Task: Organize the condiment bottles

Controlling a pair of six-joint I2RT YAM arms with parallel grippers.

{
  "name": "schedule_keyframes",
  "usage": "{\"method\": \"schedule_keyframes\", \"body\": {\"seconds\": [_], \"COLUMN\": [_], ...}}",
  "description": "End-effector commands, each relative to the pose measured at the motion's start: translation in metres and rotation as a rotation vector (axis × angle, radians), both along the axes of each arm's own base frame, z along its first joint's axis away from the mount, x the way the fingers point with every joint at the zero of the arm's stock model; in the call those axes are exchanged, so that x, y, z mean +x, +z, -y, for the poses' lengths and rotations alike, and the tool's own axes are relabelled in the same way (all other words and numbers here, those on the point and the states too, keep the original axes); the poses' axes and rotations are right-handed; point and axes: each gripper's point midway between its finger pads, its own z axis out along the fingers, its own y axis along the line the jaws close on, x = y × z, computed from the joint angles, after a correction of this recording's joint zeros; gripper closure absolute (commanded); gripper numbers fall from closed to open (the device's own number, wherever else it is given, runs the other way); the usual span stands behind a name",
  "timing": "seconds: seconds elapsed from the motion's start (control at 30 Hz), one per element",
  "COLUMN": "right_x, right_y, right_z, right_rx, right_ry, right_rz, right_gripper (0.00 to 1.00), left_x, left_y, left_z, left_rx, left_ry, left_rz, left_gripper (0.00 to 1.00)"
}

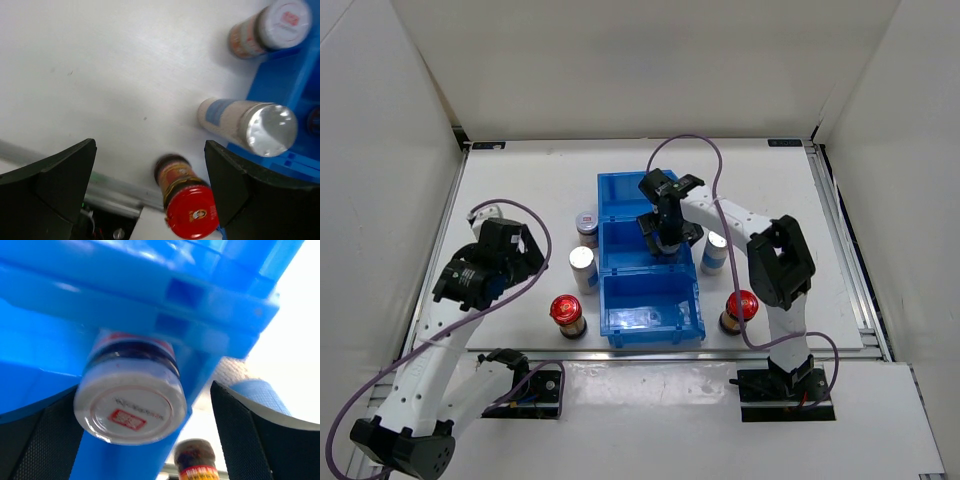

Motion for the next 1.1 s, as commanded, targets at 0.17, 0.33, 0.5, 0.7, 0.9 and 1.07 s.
{"method": "schedule_keyframes", "body": {"seconds": [0.17, 0.33, 0.5, 0.7, 0.9, 1.07], "right_x": [0.001, 0.014, 0.017, 0.007, 0.008, 0.011], "right_y": [0.106, 0.143, 0.156, 0.159, 0.151, 0.148], "right_z": [-0.002, 0.007, 0.017, 0.017, 0.025, 0.028], "right_rx": [-0.023, 0.068, 0.154, 0.240, 0.225, 0.220], "right_ry": [0.057, -0.023, -0.059, -0.047, -0.031, -0.030], "right_rz": [0.317, 0.383, 0.325, 0.280, 0.276, 0.278], "right_gripper": [0.00, 0.00, 0.00, 0.00, 0.00, 0.00], "left_x": [0.094, 0.142, 0.184, 0.211, 0.219, 0.207], "left_y": [0.052, 0.026, 0.023, -0.002, -0.024, -0.050], "left_z": [0.048, 0.083, 0.103, 0.120, 0.119, 0.105], "left_rx": [0.001, 0.007, -0.055, -0.100, -0.138, -0.129], "left_ry": [-0.261, -0.428, -0.480, -0.490, -0.461, -0.399], "left_rz": [0.256, 0.141, 0.194, 0.137, 0.077, 0.009], "left_gripper": [0.00, 0.00, 0.00, 0.00, 0.00, 0.02]}}
